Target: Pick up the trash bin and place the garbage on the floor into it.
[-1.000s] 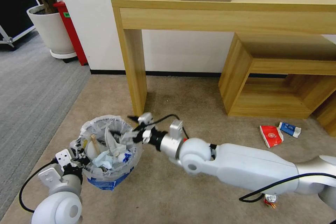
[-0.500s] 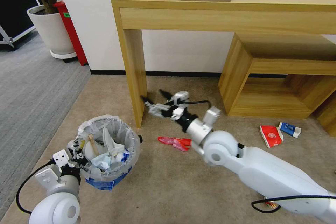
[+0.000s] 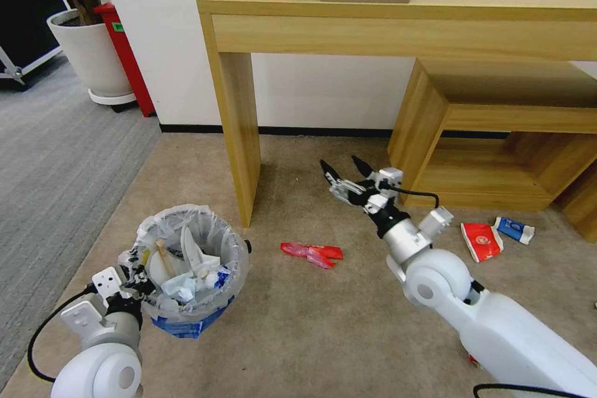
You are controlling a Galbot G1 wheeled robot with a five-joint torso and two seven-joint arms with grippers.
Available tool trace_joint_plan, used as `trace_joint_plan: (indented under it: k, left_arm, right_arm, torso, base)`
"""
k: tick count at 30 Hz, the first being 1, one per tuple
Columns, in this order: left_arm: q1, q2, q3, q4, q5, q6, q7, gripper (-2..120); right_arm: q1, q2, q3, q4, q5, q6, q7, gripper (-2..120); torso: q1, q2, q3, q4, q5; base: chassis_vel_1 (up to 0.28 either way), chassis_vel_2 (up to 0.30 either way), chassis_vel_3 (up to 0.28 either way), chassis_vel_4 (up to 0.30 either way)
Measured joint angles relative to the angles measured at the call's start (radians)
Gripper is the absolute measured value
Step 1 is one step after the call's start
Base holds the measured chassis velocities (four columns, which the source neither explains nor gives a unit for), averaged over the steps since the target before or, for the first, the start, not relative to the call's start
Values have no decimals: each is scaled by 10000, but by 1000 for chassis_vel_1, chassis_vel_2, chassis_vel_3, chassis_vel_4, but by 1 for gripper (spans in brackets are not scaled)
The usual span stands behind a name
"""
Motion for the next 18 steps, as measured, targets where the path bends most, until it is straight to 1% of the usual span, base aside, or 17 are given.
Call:
trace_joint_plan:
  k: [4, 8, 11, 13, 18]
  left_arm:
    - [17, -31, 0, 0, 16, -30, 3, 0]
    - [41, -74, 14, -12, 60, -59, 17, 0]
    - [58, -89, 32, -24, 91, -72, 29, 0]
    - [87, -94, 68, -37, 141, -79, 41, 0]
    - [101, -105, 102, -37, 186, -80, 50, 0]
  right_arm:
    - [-95, -3, 35, -2, -99, 49, -54, 100]
    - [-125, -4, 21, -12, -229, 187, -121, 100]
    - [-143, 2, -24, -62, -284, 342, -147, 100]
    - [-176, 6, -60, -111, -313, 443, -174, 100]
    - [-255, -12, -56, -138, -383, 469, -179, 100]
  torso:
    - [0, 0, 0, 1, 0]
    - [1, 0, 3, 2, 0]
    - [2, 0, 4, 1, -2]
    - [2, -1, 3, 1, 3]
    - [0, 0, 0, 1, 1]
  base:
    - [-78, 83, 78, -75]
    - [-135, 129, 133, -128]
    - [-117, 61, 99, -78]
    - [-25, 35, 20, -19]
    - [0, 0, 0, 0]
